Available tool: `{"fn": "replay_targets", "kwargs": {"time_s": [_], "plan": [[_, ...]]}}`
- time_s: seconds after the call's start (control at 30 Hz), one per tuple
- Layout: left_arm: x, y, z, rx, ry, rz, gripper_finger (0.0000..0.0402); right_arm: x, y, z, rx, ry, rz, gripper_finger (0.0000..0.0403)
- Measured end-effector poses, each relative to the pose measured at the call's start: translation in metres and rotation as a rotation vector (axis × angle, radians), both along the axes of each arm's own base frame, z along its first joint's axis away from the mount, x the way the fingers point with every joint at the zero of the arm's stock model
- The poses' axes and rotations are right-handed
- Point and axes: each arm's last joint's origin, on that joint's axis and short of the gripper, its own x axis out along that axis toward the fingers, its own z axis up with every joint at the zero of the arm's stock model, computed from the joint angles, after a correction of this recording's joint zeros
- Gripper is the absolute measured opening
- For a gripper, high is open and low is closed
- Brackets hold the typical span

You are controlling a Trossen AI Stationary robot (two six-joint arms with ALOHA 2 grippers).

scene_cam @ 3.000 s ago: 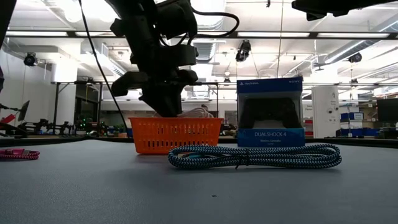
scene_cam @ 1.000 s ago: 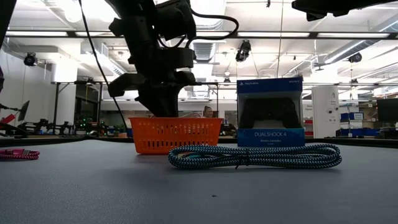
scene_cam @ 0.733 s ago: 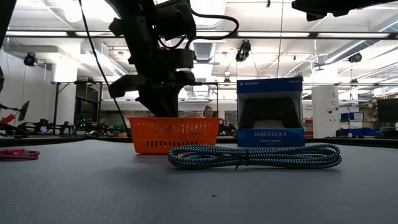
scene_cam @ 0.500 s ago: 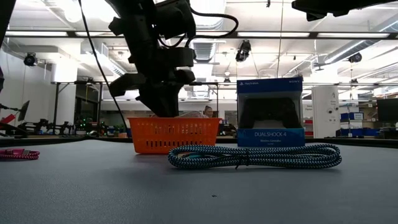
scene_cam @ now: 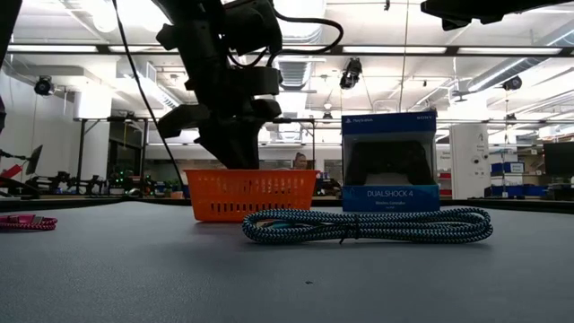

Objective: Pick and place USB-C Cables
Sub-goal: Put the white charger cable into the orange bin, then put the pink charger cable into the orange bin

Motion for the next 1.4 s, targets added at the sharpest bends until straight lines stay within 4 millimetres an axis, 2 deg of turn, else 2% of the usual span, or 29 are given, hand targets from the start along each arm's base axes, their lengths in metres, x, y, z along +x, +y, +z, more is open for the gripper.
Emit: {"fn": "replay_targets", "kwargs": {"time_s": [0.23, 0.37, 0.63, 0.93, 1.07, 1.17, 1.4], "plan": [[0.0, 0.001, 0.0, 0.03, 0.0, 0.014, 0.0158, 0.0, 0.0, 0.0, 0.0, 0.0, 0.0, 0.0038], [-0.001, 0.001, 0.002, 0.041, -0.002, 0.018, 0.0185, 0.0, 0.0, 0.0, 0.0, 0.0, 0.0, 0.0038], [-0.007, -0.009, 0.024, 0.052, 0.005, 0.065, 0.0192, 0.0, 0.0, 0.0, 0.0, 0.0, 0.0, 0.0038], [-0.028, -0.042, 0.063, -0.157, -0.156, 0.344, 0.0192, 0.0, 0.0, 0.0, 0.02, 0.006, -0.003, 0.0038], [-0.048, -0.061, 0.072, -0.272, -0.134, 0.501, 0.0192, 0.0, 0.0, 0.0, 0.026, 0.004, -0.004, 0.0038], [-0.065, -0.077, 0.069, -0.32, -0.07, 0.616, 0.0192, 0.0, 0.0, 0.0, 0.026, 0.004, -0.004, 0.0038], [-0.1, -0.106, 0.04, -0.408, 0.093, 0.839, 0.0192, 0.0, 0.0, 0.0, 0.026, 0.004, -0.004, 0.0038]]}}
